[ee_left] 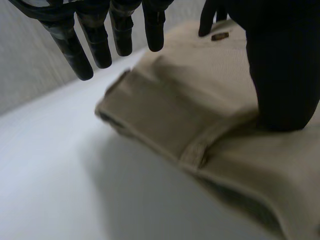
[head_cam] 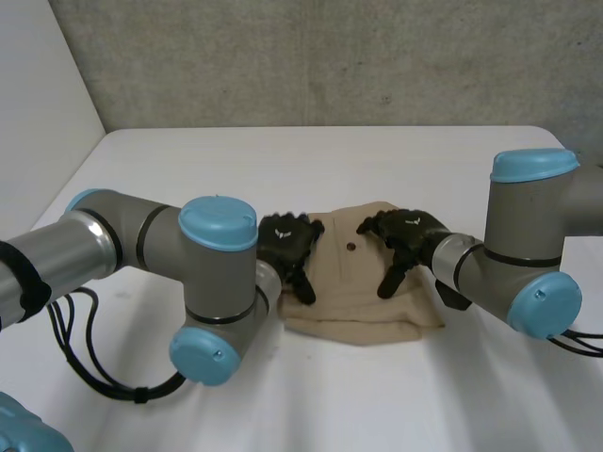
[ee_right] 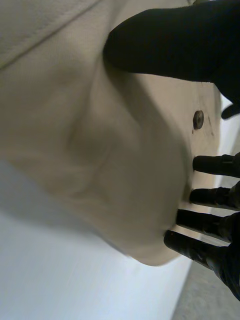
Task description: Fold the shorts.
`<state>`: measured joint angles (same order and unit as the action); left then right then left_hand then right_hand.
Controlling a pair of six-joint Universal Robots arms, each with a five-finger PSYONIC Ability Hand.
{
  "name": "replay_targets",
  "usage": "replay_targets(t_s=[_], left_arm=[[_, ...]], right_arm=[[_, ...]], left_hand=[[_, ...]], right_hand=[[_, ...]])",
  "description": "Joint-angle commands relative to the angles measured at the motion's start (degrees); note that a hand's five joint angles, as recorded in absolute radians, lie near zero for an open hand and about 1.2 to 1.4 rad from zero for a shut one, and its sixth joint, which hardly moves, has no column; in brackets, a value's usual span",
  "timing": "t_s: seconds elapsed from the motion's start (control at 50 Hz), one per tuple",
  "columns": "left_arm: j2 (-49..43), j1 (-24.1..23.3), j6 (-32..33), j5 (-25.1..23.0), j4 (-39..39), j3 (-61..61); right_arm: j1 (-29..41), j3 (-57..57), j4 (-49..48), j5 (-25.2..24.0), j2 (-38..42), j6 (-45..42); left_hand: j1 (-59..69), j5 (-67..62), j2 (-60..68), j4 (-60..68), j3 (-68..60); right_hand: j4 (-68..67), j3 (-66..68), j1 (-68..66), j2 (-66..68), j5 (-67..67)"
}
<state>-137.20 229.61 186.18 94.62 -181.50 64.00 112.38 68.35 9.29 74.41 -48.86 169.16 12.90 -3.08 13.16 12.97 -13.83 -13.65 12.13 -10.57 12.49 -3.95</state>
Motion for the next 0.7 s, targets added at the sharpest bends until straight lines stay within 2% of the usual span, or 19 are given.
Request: replay_targets(t_s=[0.02,0.26,0.34,0.46,0.56,0.58,0.7], left_arm=[[-0.3,0.7,1.3,0.1,3.6,1.8],[1.1,-0.1,4.1,-0.4,2.8,1.2],[6.0,-1.0,4.0,-0.4,1.2,1.3],[18.7,0.4,3.6,0.2,0.3,1.9],[30.0,7.0,1.3,1.4,2.1,4.0],[33.9,9.7,-0.3,1.9,3.9,4.9],[40.4,16.6,-3.2,0.6,12.2,6.8]], right_arm=[[-1.4,2.0,0.7,0.4,0.5,-7.2],[-0.7,2.8,-2.3,0.4,-1.0,-9.4],[-0.7,2.9,-4.1,0.7,-6.5,-7.1],[-1.6,4.6,-11.5,7.4,-20.4,2.7],[-5.1,5.0,-10.4,14.5,-30.2,4.7],[-5.5,5.1,-9.7,15.1,-31.2,4.6],[-6.7,5.0,-2.0,16.1,-34.1,2.7]], left_hand=[[1.2,-1.0,0.9,1.1,-0.2],[0.3,-0.2,0.1,0.3,0.6],[0.0,0.2,-0.3,-0.1,0.9],[-1.2,1.4,-1.4,-1.2,2.1],[-0.3,0.5,-0.6,-0.4,1.3],[-0.2,0.3,-0.4,-0.2,1.1],[-0.8,1.0,-1.1,-0.9,1.8]], right_hand=[[3.7,-2.1,0.6,-2.5,3.9],[3.7,-2.1,0.6,-2.5,3.9],[3.7,-2.1,0.6,-2.5,3.9],[3.7,-2.1,0.6,-2.5,3.9],[3.7,-2.1,0.6,-2.5,3.9],[3.7,-2.1,0.6,-2.5,3.9],[3.7,-2.1,0.6,-2.5,3.9]])
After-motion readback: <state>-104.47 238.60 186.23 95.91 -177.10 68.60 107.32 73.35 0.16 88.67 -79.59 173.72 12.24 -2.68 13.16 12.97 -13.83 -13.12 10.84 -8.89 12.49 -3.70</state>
